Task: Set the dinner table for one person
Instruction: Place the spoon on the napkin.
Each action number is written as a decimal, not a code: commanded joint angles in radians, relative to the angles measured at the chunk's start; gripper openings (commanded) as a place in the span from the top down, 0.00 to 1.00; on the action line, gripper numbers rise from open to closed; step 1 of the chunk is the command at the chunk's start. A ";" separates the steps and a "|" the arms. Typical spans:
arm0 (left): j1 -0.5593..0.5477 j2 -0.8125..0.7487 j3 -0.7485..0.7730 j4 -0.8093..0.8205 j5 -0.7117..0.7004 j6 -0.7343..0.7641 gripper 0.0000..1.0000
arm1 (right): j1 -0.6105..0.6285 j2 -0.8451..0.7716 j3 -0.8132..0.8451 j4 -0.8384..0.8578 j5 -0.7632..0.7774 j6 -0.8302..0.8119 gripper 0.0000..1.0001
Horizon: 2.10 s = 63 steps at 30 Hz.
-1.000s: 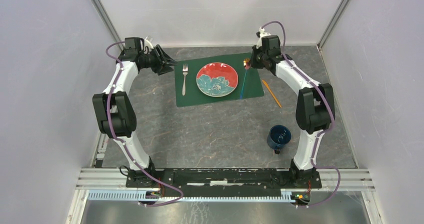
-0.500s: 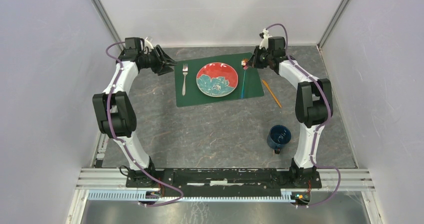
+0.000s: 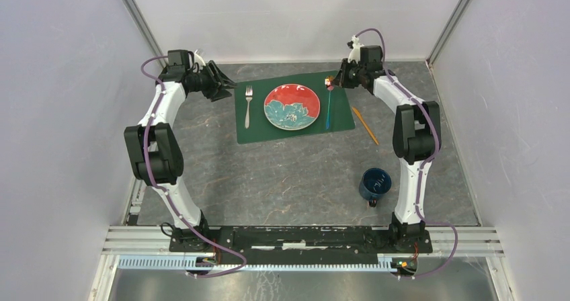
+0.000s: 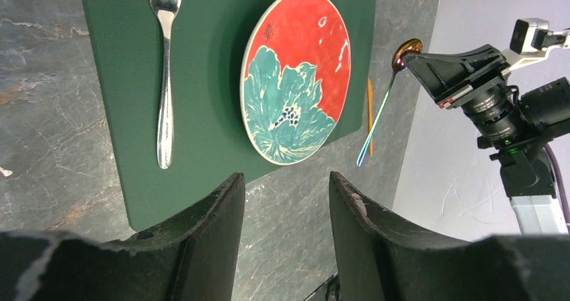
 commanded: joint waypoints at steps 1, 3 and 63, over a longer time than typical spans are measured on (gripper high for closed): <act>0.008 -0.041 0.035 -0.005 -0.018 0.020 0.44 | -0.012 0.025 0.089 -0.058 0.037 -0.089 1.00; 0.008 -0.045 0.031 -0.005 -0.026 0.019 0.44 | -0.013 0.024 0.088 -0.077 0.054 -0.114 1.00; 0.008 -0.132 -0.029 -0.034 -0.096 0.022 0.44 | -0.011 0.303 0.230 0.238 -0.205 0.127 1.00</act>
